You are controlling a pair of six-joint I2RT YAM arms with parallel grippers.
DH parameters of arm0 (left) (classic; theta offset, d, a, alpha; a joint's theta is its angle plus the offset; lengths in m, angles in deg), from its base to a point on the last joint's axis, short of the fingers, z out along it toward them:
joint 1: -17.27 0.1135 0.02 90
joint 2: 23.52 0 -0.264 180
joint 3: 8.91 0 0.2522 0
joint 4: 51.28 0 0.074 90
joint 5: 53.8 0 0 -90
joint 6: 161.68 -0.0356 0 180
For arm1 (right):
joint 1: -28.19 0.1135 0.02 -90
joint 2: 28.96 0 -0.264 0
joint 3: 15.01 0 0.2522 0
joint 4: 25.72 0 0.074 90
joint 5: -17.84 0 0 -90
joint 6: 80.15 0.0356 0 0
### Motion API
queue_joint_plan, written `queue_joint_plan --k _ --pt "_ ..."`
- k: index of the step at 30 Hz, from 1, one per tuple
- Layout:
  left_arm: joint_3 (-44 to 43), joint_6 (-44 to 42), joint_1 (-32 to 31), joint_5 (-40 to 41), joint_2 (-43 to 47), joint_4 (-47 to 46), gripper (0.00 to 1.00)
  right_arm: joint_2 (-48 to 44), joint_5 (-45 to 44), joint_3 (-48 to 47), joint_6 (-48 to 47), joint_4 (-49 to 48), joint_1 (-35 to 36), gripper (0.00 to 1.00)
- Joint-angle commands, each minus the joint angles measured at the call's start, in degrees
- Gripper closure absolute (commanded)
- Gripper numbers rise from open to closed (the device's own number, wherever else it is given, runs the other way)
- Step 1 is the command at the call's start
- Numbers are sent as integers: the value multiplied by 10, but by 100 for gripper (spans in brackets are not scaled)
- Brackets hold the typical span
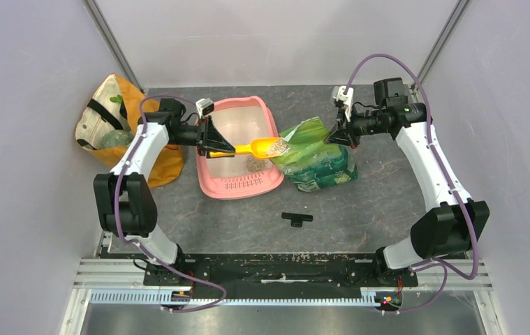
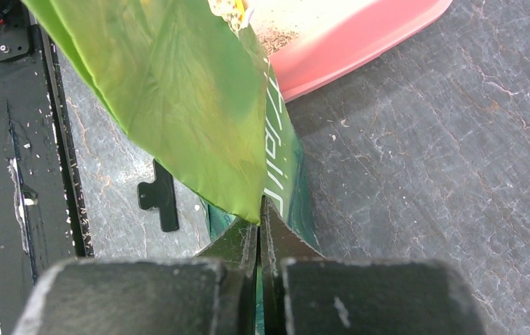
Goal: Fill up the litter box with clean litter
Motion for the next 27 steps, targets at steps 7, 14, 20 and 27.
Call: queue_joint_plan --k 7,14,20,27 --pt "10 -75 54 -57 37 72 98 -2 22 -25 6 -31 0 100" --pt "22 -74 85 -72 52 72 98 3 23 -29 15 -35 0 100" --pt "29 -75 129 -69 59 85 98 5 24 -31 18 -37 0 100" --pt "-36 -152 161 64 39 163 98 5 23 -31 18 -36 -1 100"
